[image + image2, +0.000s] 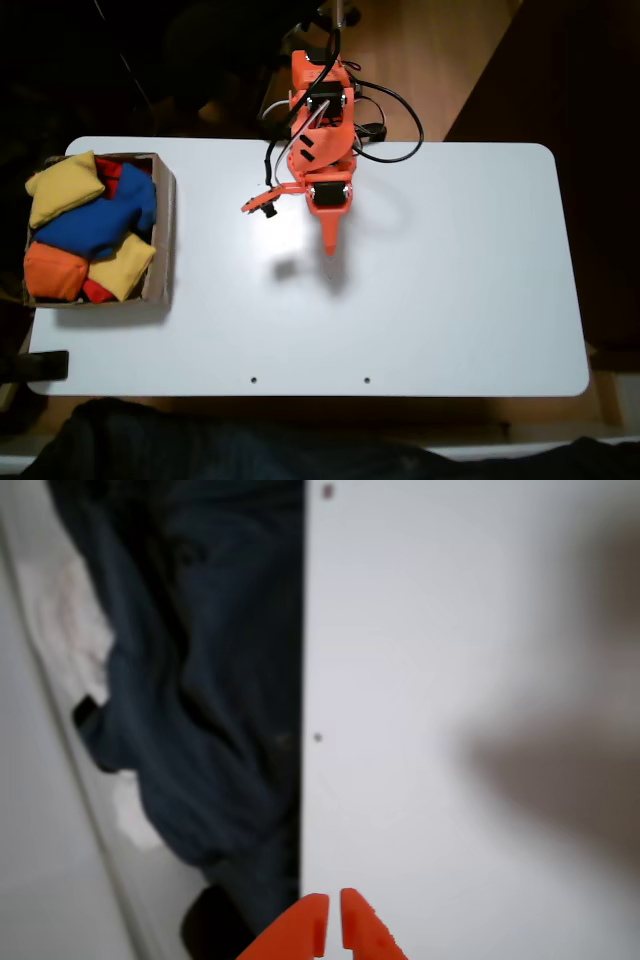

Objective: Grasp a bag and put it in the box.

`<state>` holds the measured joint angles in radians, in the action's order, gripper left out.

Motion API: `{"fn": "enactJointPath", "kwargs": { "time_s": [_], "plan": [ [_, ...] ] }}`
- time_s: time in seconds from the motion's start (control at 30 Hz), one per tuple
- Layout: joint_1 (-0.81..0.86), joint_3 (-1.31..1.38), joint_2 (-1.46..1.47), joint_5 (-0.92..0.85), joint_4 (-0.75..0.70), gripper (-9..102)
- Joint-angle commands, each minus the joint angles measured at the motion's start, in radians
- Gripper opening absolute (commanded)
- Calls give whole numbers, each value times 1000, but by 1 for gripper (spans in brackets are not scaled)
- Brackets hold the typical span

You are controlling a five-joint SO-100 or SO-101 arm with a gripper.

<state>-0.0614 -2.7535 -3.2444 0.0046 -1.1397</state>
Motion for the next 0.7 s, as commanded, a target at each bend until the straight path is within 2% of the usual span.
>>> {"fn": "enactJointPath", "kwargs": {
  "time_s": [0.0,0.67],
  "plan": [
    [-9,-12,-21,5,-23,0],
    [-11,-101,-54,12,-183,0]
  ]
}}
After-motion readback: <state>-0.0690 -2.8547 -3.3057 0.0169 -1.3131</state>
